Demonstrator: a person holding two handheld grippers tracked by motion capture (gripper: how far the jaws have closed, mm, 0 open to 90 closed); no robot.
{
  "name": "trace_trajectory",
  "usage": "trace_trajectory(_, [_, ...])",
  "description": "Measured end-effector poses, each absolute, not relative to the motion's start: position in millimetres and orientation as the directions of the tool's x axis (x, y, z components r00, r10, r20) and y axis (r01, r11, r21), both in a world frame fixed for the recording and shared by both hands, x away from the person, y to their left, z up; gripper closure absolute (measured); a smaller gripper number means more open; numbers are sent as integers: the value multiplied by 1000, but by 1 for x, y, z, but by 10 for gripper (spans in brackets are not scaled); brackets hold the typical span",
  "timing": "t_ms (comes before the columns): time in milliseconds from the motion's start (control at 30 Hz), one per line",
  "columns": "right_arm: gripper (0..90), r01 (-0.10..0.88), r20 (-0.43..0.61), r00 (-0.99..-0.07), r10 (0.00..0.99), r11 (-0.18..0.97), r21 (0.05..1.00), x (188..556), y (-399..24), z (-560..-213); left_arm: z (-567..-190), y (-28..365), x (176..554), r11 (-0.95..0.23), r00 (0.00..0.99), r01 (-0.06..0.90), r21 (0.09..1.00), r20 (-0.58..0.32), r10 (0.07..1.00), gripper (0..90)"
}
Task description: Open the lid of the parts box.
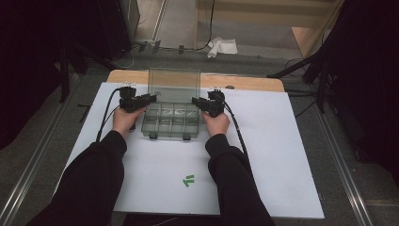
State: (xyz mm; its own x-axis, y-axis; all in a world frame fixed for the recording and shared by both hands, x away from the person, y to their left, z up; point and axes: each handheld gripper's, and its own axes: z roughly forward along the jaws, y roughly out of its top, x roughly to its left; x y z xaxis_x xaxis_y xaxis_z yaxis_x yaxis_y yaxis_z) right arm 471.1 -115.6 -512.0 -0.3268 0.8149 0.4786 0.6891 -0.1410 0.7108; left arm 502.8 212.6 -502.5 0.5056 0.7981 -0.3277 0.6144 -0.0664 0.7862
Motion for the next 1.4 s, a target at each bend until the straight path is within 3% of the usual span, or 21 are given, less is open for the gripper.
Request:
trace_trajectory(567, [504, 689, 472, -324, 819, -138, 712, 472, -115, -513, -503, 213, 504, -71, 499, 611, 789, -313, 808, 501])
trace_trajectory(733, [436, 679, 460, -329, 825, -131, 722, 470, -116, -506, -504, 215, 505, -36, 472, 646, 763, -362, 804, 393])
trace_trajectory(933, [381, 681, 421, -370, 828, -67, 730, 464, -119, -497, -494, 216, 501, -77, 487, 633, 770, -319, 813, 392])
trace_trajectory(1400, [373, 673, 389, -432, 814, 3, 740, 445, -125, -482, -473, 226, 483, -132, 530, 644, 753, -315, 787, 391])
